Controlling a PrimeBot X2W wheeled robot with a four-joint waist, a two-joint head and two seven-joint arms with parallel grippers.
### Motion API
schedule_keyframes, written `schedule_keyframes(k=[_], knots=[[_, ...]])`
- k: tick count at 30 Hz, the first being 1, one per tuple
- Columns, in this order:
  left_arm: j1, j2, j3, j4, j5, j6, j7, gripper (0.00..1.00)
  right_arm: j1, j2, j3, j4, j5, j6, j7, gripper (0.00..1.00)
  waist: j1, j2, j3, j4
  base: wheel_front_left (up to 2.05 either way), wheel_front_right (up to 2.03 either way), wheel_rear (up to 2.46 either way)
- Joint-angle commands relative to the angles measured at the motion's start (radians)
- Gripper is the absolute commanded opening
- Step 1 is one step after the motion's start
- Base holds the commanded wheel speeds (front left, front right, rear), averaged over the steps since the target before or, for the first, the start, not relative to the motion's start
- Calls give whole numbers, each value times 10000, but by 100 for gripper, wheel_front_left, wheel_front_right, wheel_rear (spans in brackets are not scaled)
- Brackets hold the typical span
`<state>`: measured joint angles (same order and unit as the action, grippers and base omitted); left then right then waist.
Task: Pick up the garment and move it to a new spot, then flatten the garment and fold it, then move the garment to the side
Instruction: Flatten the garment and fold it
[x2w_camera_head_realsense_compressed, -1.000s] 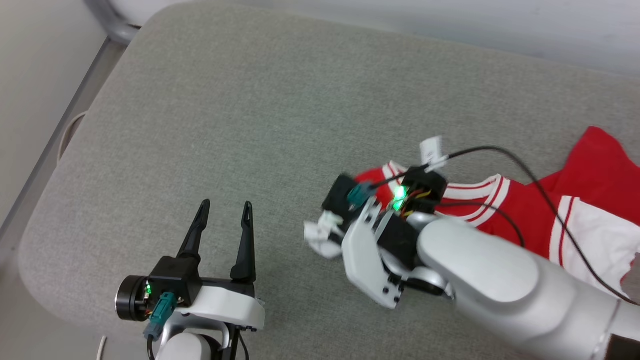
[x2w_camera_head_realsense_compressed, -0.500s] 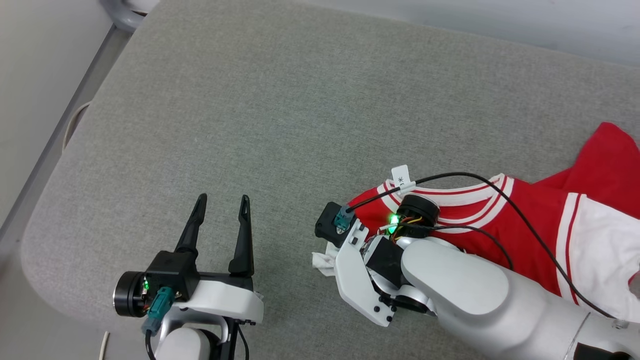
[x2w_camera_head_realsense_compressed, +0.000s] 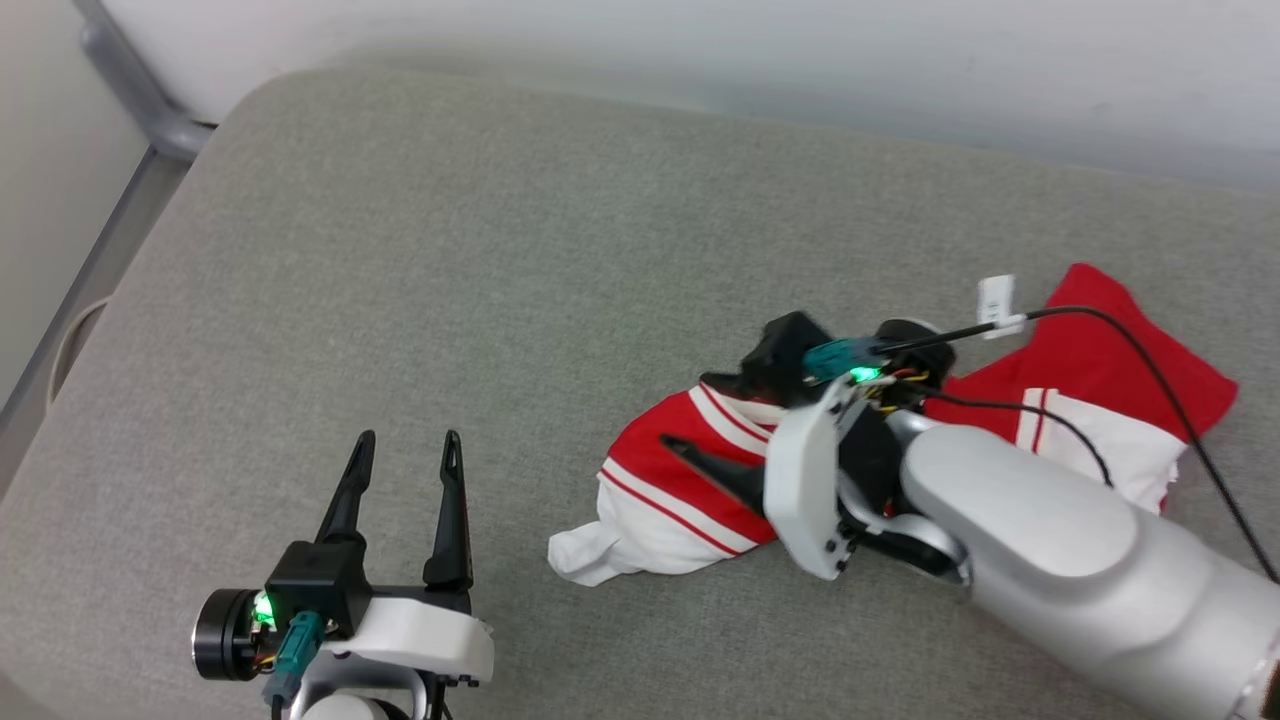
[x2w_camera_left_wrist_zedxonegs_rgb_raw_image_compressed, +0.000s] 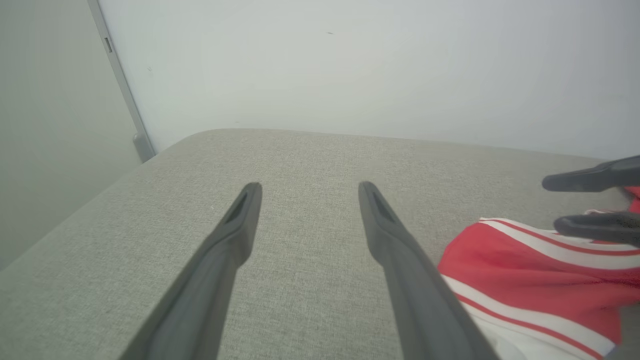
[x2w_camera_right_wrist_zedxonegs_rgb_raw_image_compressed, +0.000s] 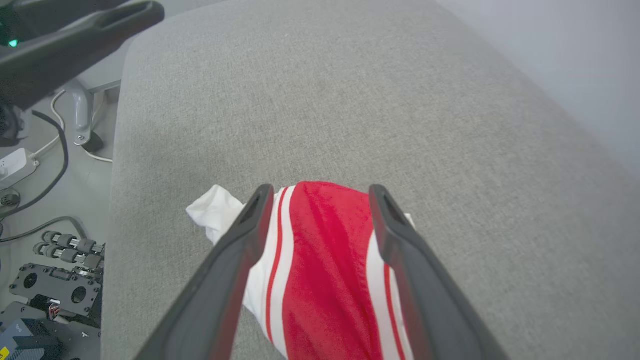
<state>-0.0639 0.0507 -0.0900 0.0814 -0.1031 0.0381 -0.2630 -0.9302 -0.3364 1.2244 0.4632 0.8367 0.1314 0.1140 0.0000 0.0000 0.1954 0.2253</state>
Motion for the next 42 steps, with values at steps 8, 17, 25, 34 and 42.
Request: schedule_keyframes(k=[8,17,25,34,42], knots=[[582,-8,238,-138,209,-87,-26,100,693,-1526,-1927,-719,-346,-14,-712,100,0,0,-696,-732,0,0,0],[734,-8,230,-227,253,-115,-26,100,1134,-3494,-3807,-1697,-457,-16,1352,100,0,0,-763,-1014,0,0,0],[443,-8,180,-319,208,-176,-26,100,1366,-4567,-4298,-1991,-124,-14,4265,100,0,0,-347,-888,0,0,0],[-68,-9,-64,-352,-6,-146,-26,100,1733,-4089,-4416,-942,-613,-14,5854,100,0,0,640,-462,0,0,0],[-450,-8,-162,-322,-143,-72,-26,100,2234,-3679,-3686,-16,-1035,-11,6392,100,0,0,1201,-169,0,0,0]])
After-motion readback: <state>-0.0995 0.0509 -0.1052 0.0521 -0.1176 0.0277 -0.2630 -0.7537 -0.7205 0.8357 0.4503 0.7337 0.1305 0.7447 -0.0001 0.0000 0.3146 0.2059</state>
